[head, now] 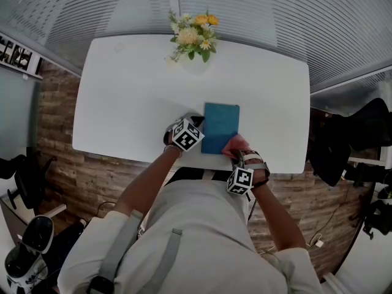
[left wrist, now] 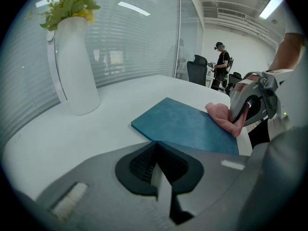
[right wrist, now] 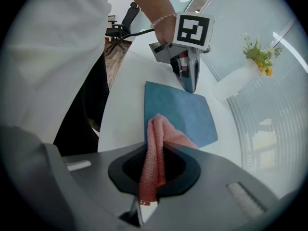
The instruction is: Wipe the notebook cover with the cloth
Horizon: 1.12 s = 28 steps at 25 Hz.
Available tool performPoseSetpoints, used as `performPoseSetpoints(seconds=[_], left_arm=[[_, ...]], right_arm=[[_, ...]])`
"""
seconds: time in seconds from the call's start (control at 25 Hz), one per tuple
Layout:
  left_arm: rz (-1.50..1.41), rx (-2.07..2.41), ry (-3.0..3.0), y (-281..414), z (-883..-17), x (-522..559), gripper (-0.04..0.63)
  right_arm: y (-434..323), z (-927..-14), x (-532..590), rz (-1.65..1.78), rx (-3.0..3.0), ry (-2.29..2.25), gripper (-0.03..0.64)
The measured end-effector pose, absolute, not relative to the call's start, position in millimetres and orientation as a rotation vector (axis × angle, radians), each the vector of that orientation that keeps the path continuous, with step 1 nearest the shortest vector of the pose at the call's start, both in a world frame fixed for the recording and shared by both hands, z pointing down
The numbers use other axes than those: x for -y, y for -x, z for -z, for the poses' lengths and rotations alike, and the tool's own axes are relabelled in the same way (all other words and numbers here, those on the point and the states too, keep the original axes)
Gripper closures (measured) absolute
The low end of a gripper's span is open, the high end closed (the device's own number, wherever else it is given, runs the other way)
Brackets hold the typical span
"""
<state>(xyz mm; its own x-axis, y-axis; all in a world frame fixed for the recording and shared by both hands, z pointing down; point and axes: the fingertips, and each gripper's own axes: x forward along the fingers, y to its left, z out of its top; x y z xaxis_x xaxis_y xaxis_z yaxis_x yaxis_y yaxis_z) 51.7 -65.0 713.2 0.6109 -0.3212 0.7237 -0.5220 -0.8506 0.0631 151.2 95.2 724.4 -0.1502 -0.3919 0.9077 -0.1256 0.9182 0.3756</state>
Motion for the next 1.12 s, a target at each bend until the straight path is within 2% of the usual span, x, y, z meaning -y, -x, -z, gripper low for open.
performPoseSetpoints(seconds=[0.28, 0.52, 0.92, 1.12], left_arm=[[-1.068, 0.68, -2.566, -51.8, -713.8, 65.8, 0.592], [-0.975, 0.681, -2.519, -48.3, -703.9, 65.1, 0.592], [-0.607, 0.855, -2.572, -38.6, -595.4, 71.2, 0.592], [-0.4, 0.934, -2.586, -30.1, -535.4, 71.8, 0.592]], right_arm=[[-151.2, -723.6, -94.2, 0.21, 1.737, -0.413, 0.607], [-148.0, -706.8, -86.3, -0.017, 1.859, -0.539, 0.596], [-148.5, -606.8, -28.2, -0.294, 2.111, -0.994, 0.594], [-148.4, -541.4, -3.4, -0.309, 2.244, -1.155, 0.594]])
